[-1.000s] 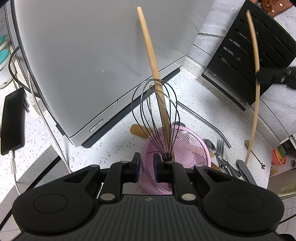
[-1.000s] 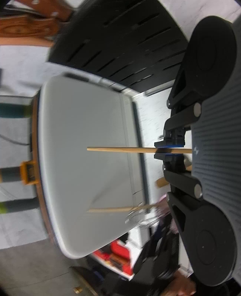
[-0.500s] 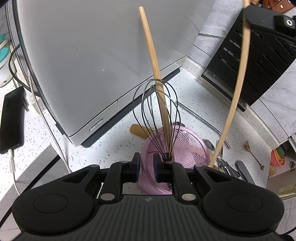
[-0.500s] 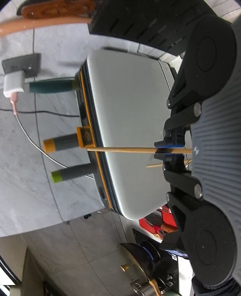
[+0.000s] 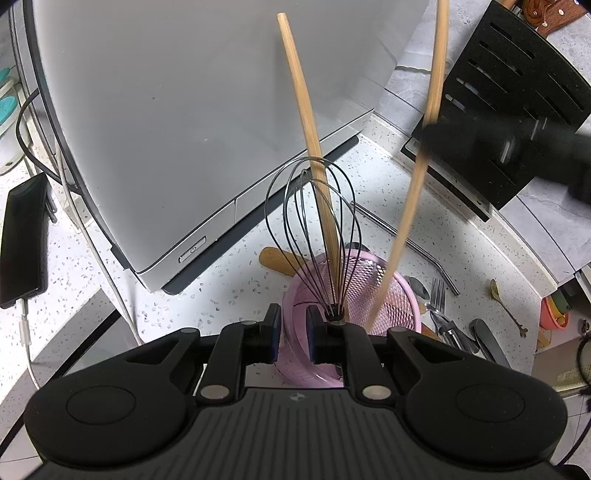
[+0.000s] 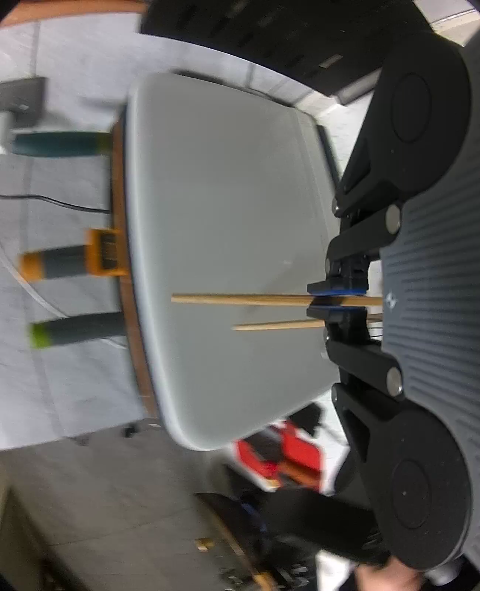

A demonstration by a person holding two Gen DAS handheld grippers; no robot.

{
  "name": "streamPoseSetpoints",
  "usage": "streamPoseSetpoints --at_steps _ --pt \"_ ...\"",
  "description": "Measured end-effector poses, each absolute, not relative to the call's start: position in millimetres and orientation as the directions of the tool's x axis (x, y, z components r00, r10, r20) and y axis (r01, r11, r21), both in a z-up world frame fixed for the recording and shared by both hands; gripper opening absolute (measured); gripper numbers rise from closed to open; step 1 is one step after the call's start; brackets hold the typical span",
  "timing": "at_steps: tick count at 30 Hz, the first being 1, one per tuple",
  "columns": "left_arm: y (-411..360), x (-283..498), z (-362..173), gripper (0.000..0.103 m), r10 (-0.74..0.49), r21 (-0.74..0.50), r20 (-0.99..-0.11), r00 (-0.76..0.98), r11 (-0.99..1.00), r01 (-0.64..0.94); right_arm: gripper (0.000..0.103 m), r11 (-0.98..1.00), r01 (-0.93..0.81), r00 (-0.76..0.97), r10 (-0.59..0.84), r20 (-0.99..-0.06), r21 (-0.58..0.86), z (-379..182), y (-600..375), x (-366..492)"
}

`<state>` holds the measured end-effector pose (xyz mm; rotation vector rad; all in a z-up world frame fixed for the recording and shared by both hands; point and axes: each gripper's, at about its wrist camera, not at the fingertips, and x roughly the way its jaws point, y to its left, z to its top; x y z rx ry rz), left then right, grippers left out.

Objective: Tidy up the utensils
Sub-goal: 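Lower the chopstick into the pink cup and open the right gripper, then move the right gripper to the gold spoon and close on it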

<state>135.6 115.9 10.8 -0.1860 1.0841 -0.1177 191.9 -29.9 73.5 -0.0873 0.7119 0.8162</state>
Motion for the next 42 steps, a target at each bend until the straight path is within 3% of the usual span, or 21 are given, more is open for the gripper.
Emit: streamPoseSetpoints --at_steps 3,10,15,23,31,34,42 --pt "114 136 11 0.015 -0.182 -0.203 -0.867 0.464 0.979 0.006 0.001 0.691 -0.703 0.437 0.609 -0.662 0.172 57 -26 188" --pt "111 136 9 0.015 -0.183 -0.201 -0.867 0.464 0.98 0.011 0.001 0.688 -0.703 0.428 0.613 -0.664 0.182 56 -24 185" --pt "112 135 9 0.015 -0.183 -0.202 -0.866 0.465 0.979 0.01 0.001 0.695 -0.675 0.445 0.652 -0.614 0.249 59 -27 190" --pt "113 135 9 0.015 -0.187 -0.204 -0.866 0.464 0.979 0.014 0.001 0.677 -0.697 0.39 0.634 -0.668 0.236 43 -18 186" --pt "113 134 9 0.015 -0.186 -0.202 -0.865 0.465 0.979 0.015 0.008 0.687 -0.689 0.392 0.619 -0.68 0.228 39 -21 184" --pt "112 135 9 0.015 -0.185 -0.201 -0.866 0.465 0.979 0.015 0.016 0.699 -0.677 0.401 0.613 -0.681 0.23 41 -31 187" --pt "112 134 9 0.015 -0.186 -0.202 -0.865 0.466 0.979 0.015 0.017 0.751 -0.626 0.42 0.552 -0.721 0.21 30 -68 188"
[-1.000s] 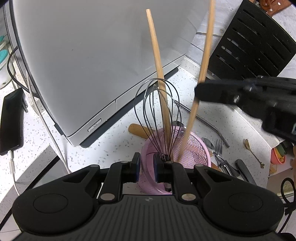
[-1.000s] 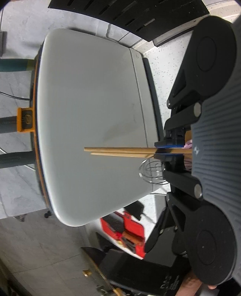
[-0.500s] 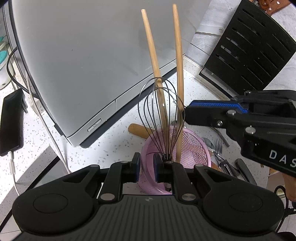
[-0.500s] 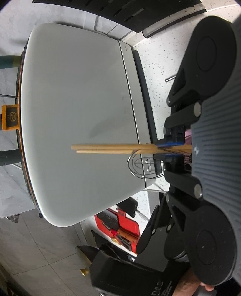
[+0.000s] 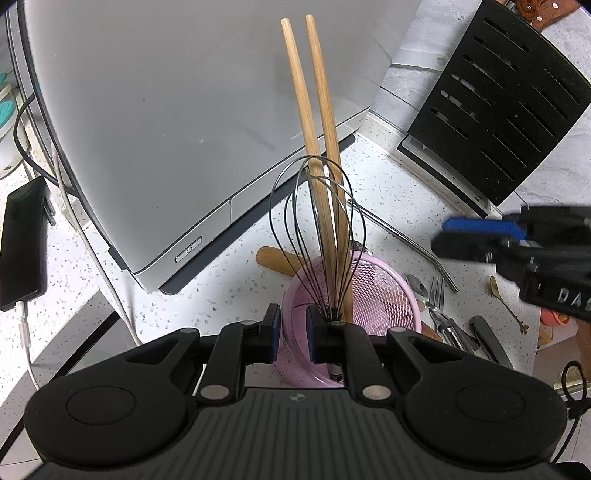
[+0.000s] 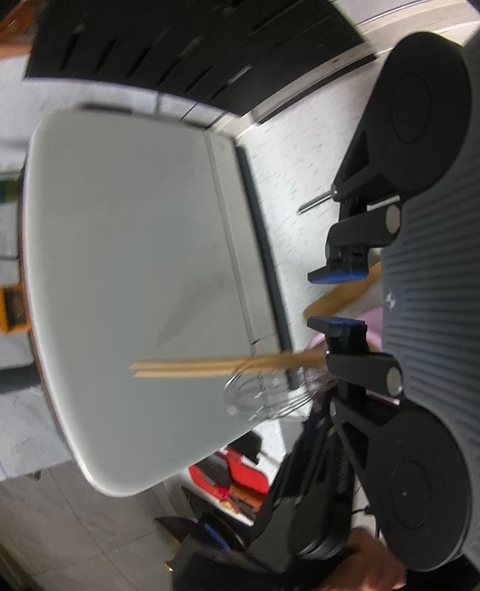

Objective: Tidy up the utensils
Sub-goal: 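Move the right gripper to the gold spoon and close on it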

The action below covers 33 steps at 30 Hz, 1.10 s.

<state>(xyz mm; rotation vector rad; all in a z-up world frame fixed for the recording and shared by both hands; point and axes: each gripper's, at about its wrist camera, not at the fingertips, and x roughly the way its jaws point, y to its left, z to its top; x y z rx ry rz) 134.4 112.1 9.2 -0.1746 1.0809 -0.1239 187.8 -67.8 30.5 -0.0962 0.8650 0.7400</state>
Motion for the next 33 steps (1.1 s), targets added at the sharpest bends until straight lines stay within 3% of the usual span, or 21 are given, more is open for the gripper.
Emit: streamPoseSetpoints --at_steps 9,23,33 --pt "111 134 9 0.015 -0.185 -0.199 -0.864 0.468 0.98 0.019 0.023 0.82 -0.541 0.421 0.456 -0.784 0.186 -11 -113 187" --pt "112 134 9 0.015 -0.182 -0.194 -0.864 0.469 0.981 0.023 0.029 0.917 -0.398 0.455 0.208 -0.866 0.011 -39 -218 197" --pt "107 135 9 0.015 -0.172 -0.183 -0.864 0.472 0.983 0.023 0.033 0.913 -0.408 0.424 0.198 -0.884 0.009 -70 -222 191"
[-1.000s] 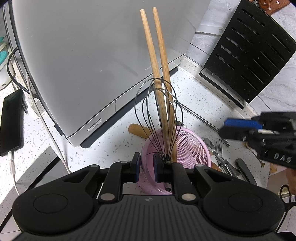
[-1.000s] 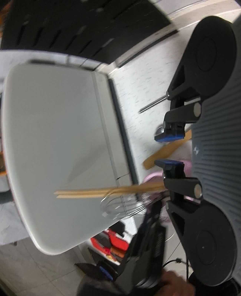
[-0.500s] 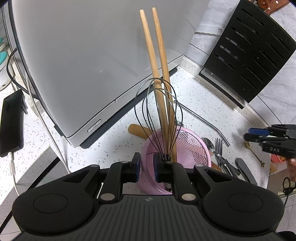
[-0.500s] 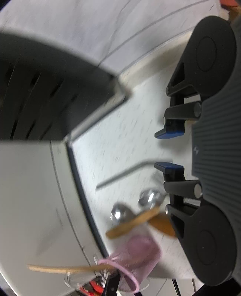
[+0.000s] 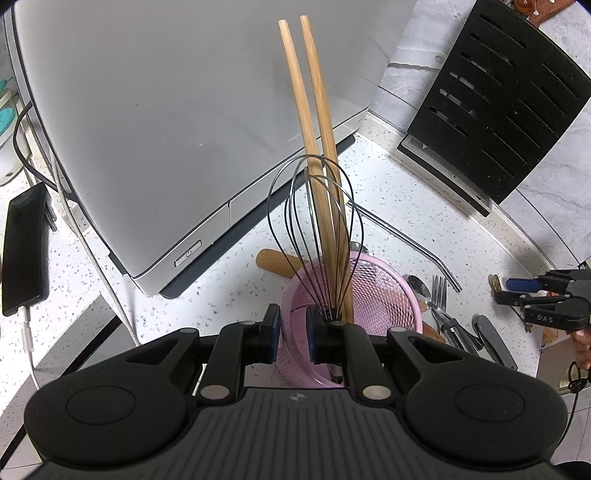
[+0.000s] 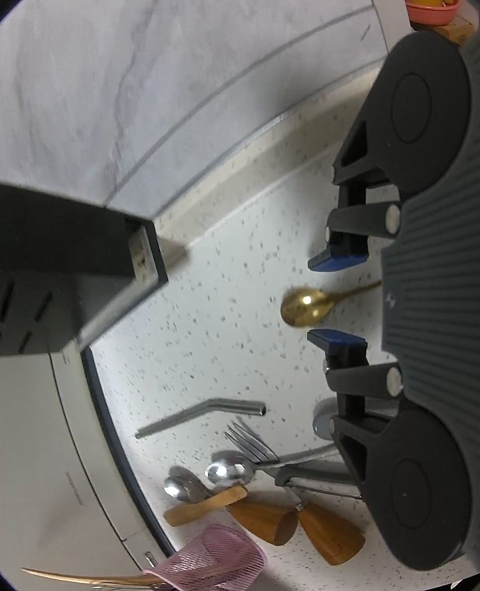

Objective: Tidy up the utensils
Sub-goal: 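Move the right gripper to the gold spoon and close on it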

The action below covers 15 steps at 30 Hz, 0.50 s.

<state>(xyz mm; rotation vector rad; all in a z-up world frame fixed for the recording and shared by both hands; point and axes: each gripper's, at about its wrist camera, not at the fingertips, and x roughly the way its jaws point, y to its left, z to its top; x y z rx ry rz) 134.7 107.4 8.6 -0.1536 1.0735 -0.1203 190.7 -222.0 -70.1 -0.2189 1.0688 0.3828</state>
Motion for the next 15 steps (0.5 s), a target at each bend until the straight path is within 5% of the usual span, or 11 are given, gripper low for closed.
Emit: streamPoseSetpoints --at_steps 8,15 --pt "111 134 8 0.016 -0.182 -0.193 -0.863 0.472 0.981 0.025 0.034 0.918 -0.397 0.434 0.206 -0.877 0.019 -76 -216 203" --pt "112 134 9 0.016 -0.183 -0.193 -0.863 0.471 0.981 0.027 0.021 0.917 -0.399 0.42 0.204 -0.884 0.022 -73 -218 209"
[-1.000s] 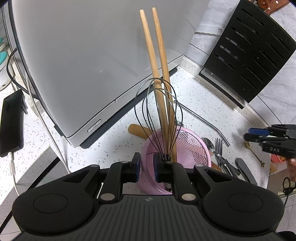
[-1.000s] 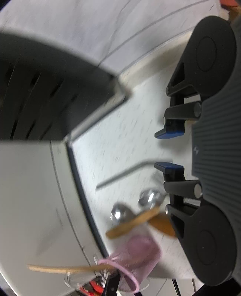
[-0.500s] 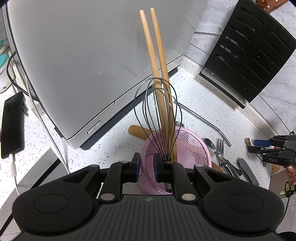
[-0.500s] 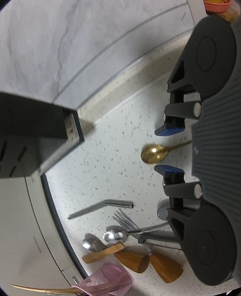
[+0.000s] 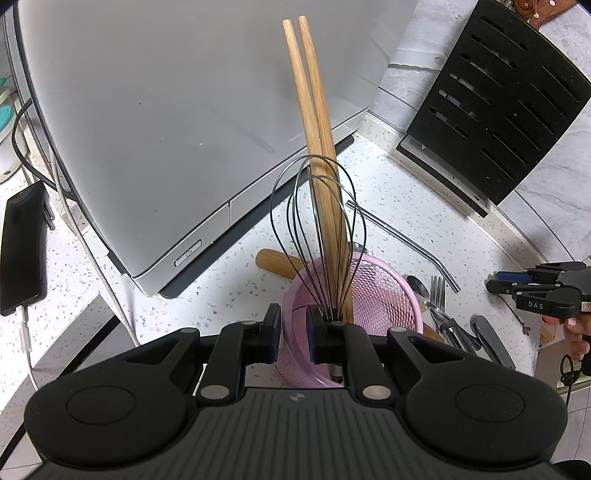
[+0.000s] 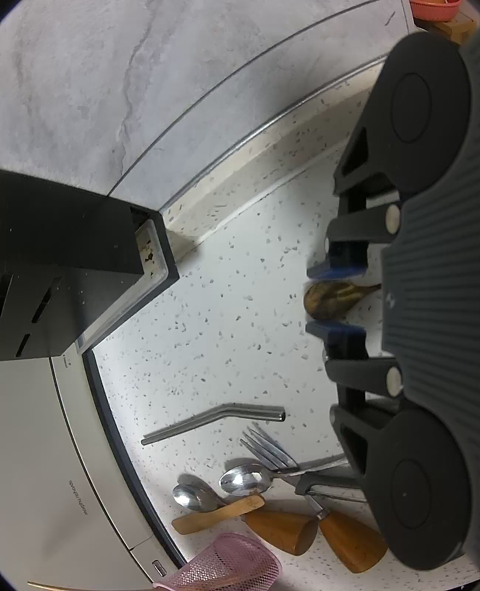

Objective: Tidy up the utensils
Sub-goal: 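Move the right gripper to the gold spoon and close on it, then lift the gold spoon with the right gripper over the pink cup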

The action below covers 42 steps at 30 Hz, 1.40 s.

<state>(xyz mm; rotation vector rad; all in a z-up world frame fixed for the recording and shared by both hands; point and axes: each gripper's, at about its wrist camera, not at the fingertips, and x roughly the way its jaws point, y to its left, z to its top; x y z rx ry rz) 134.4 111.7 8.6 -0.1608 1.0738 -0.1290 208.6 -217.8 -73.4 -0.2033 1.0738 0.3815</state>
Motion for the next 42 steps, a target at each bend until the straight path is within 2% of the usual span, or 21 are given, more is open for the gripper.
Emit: streamPoseSetpoints --at_steps 12,30,42 --pt "108 137 1 0.017 -0.168 -0.175 -0.882 0.44 0.984 0.025 0.02 0.925 -0.377 0.438 0.227 -0.87 0.052 -64 -226 199" --pt "107 137 2 0.019 -0.183 -0.193 -0.878 0.441 0.981 0.023 0.02 0.898 -0.428 0.533 0.345 -0.773 0.106 3 -208 185" --pt "110 135 4 0.019 -0.192 -0.205 -0.874 0.447 0.979 0.019 0.02 0.84 -0.523 0.557 0.464 -0.689 0.144 45 -153 187"
